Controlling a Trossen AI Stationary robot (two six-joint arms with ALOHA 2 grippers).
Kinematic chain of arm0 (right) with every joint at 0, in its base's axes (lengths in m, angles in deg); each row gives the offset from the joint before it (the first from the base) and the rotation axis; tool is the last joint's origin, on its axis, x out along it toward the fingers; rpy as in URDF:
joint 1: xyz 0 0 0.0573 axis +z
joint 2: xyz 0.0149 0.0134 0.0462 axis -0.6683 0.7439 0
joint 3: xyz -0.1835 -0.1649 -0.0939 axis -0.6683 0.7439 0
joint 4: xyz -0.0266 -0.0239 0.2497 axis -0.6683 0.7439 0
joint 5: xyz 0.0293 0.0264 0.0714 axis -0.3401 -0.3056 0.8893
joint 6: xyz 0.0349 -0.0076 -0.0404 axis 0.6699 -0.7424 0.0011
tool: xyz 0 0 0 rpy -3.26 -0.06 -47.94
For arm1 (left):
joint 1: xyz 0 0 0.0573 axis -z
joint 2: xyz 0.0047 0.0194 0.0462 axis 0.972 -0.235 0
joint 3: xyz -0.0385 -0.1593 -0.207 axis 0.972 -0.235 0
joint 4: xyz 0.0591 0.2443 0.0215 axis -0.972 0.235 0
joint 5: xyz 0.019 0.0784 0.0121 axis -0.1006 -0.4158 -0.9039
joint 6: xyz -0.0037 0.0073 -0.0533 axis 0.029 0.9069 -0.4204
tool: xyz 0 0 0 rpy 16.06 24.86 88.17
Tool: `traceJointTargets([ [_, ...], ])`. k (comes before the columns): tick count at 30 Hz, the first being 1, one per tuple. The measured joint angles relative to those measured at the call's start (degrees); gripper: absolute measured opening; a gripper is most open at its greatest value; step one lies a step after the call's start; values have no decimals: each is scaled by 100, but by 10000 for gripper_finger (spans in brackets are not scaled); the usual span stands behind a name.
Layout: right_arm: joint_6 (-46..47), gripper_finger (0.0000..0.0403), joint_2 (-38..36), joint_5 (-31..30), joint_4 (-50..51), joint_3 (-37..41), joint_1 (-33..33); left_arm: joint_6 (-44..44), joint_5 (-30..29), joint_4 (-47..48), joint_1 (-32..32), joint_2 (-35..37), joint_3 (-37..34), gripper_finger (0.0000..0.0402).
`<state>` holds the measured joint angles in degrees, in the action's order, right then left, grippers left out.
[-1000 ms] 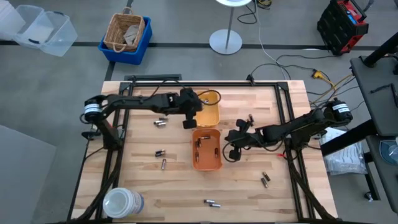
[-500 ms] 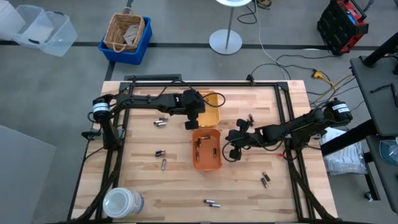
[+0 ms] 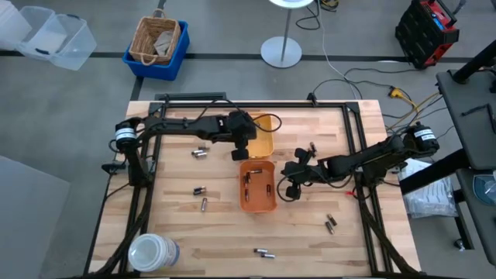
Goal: Sort batteries
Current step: Put the silver battery into the yellow bin, then put the black battery into the orange bin
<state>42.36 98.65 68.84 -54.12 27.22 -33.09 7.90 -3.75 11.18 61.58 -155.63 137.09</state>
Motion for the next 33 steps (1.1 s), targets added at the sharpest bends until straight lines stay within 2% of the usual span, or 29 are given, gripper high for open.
traceJointTargets([
  [10,-2,12,0,0,7,2,0,-48,149,224,21,0,301,97],
  [16,-55,12,-28,1,12,2,0,-317,149,876,319,0,825,111],
  [22,52,12,-268,189,413,-205,14,-468,124,1276,1047,107,1176,111],
  [28,217,12,-636,416,879,-387,359,-668,-821,1376,1870,481,980,111],
  [33,539,12,-939,466,887,-407,892,-1372,-960,1386,2493,860,750,111],
])
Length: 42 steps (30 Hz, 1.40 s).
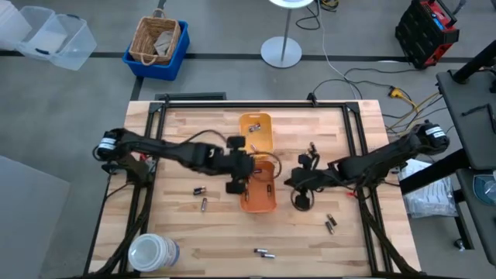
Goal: Sort batteries
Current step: Put the black battery into the orange bin
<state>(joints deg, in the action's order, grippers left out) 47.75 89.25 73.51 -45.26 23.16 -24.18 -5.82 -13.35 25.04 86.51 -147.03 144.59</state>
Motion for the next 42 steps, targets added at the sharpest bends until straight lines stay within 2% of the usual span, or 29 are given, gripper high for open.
traceJointTargets([
  [5,377,12,-252,3,80,-4,561,-703,-736,-1,761,165,-204,111],
  [8,720,12,-317,-4,547,-172,796,-1160,-1102,12,1209,167,-227,111],
  [13,1510,12,-298,-13,2012,-661,978,-1920,-1599,65,1803,122,-250,111],
  [16,2075,12,-298,-37,2905,-896,973,-2294,-1665,67,2018,106,-251,111],
  [22,3369,12,-302,93,4738,-1156,975,-2864,-1807,104,2227,80,-254,111],
  [25,3784,12,-316,137,5309,-1151,975,-3039,-1815,97,2250,80,-273,111],
  [32,3879,13,-344,-44,5305,-1005,620,-3020,-1896,107,2247,78,-295,111],
  [37,3412,13,-344,-190,5160,-1001,-188,-2883,-2187,118,2247,78,-262,111],
  [42,2492,17,-341,-176,4454,-999,-1154,-2737,-2358,181,2241,78,-262,111],
])
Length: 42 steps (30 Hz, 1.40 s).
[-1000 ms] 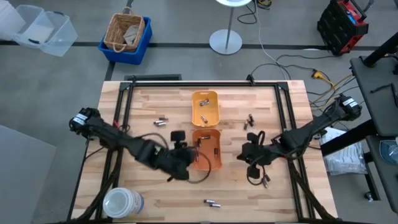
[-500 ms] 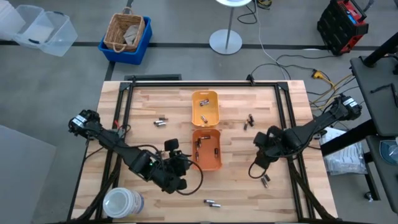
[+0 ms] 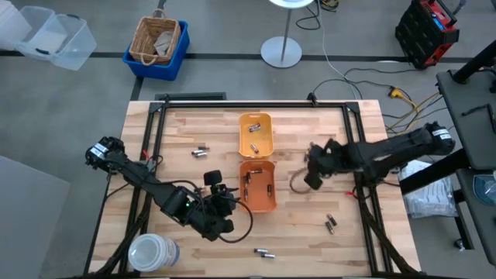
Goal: Sort batteries
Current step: Put the black battery into the orange bin
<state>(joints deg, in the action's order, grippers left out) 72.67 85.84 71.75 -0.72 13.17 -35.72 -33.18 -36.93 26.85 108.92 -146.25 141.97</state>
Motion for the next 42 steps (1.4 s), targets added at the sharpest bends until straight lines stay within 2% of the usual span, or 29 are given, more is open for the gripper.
traceJointTargets([
  [5,-574,56,25,13,-428,3,-911,34,-4,181,0,0,0,111],
  [10,-614,115,111,16,-527,143,-1572,19,0,181,1,0,-1,111],
  [19,-489,181,795,436,-1149,356,-1838,19,-2,277,0,0,-23,111],
  [28,-275,195,1603,464,-1168,356,-1838,-22,-2,278,0,0,-31,111],
  [42,-156,195,2160,466,-1511,356,-1838,-88,-4,381,0,-93,-42,111],
])
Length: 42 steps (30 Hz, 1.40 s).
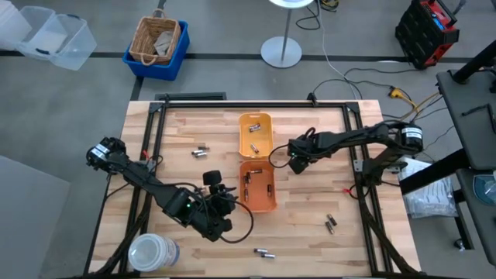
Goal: Sort batteries
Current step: Put the black battery into the orange bin
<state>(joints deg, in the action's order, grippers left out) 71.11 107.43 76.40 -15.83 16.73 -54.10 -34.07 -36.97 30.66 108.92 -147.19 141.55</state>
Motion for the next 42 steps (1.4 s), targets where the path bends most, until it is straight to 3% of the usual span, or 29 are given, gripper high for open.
traceJointTargets([
  [20,-81,159,354,19,-203,-7,95,0,-3,23,1,-1,0,111],
  [36,-433,43,360,233,-306,18,140,-2,-3,11,0,-1,0,111],
  [42,-618,38,350,249,-312,55,140,-2,-3,12,0,-1,0,111],
])
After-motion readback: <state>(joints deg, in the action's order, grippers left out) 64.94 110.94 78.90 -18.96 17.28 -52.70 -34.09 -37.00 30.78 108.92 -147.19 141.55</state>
